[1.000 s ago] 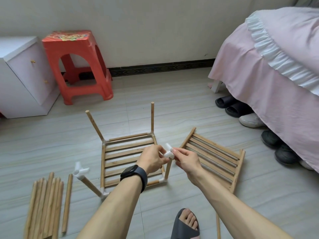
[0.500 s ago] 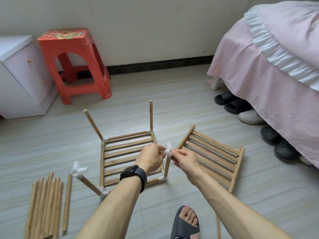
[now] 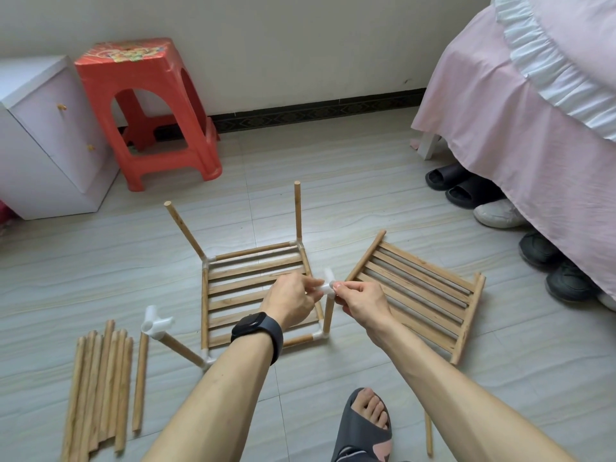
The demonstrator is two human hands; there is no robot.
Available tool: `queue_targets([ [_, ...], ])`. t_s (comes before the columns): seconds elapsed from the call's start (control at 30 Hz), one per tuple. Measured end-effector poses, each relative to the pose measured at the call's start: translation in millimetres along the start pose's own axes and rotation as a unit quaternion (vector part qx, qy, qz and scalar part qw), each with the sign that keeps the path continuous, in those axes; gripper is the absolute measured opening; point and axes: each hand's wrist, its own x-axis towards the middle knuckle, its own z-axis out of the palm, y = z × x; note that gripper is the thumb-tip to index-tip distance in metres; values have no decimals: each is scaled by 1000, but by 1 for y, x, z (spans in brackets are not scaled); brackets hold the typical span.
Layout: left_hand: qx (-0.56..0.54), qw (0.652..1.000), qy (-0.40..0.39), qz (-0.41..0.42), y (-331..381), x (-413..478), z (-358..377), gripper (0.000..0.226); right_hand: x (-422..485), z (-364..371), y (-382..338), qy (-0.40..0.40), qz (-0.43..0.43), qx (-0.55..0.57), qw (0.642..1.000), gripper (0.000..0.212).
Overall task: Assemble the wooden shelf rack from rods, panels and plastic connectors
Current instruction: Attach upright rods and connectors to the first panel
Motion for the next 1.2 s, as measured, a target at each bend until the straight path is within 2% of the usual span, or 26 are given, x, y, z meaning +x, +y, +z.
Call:
queue_targets([
  [0.3, 43, 999, 10, 7, -1, -2, 8, 37, -6, 7, -2, 27, 12, 11, 1000, 18],
  [0.4, 69, 997, -12, 10, 0, -5, 4, 39, -12, 4, -5, 0, 25, 35, 999, 19],
  [0.53, 171, 983, -68, 12, -9, -9, -27, 43, -20, -10, -5, -41, 33, 38, 998, 26],
  [0.67, 213, 974, -59, -45, -43, -17, -85, 35, -27, -22, -5, 0, -30, -68, 997, 36],
  [0.8, 255, 958, -16, -129, -99, -40, -124, 33, -34, -14, -16, -17, -129, -220, 967, 45],
  [0.93, 203, 958, -3, -203, -151, -68, -130, 35, -40, 14, -16, -7, -215, -374, 902, 44],
  [1.1, 104, 974, 50, -197, -172, -91, -121, 27, -23, 36, -19, 34, -267, -400, 876, 35],
  [1.2, 45, 982, 25, -182, -163, -100, -120, 28, 9, 44, -38, 50, -257, -431, 864, 37],
])
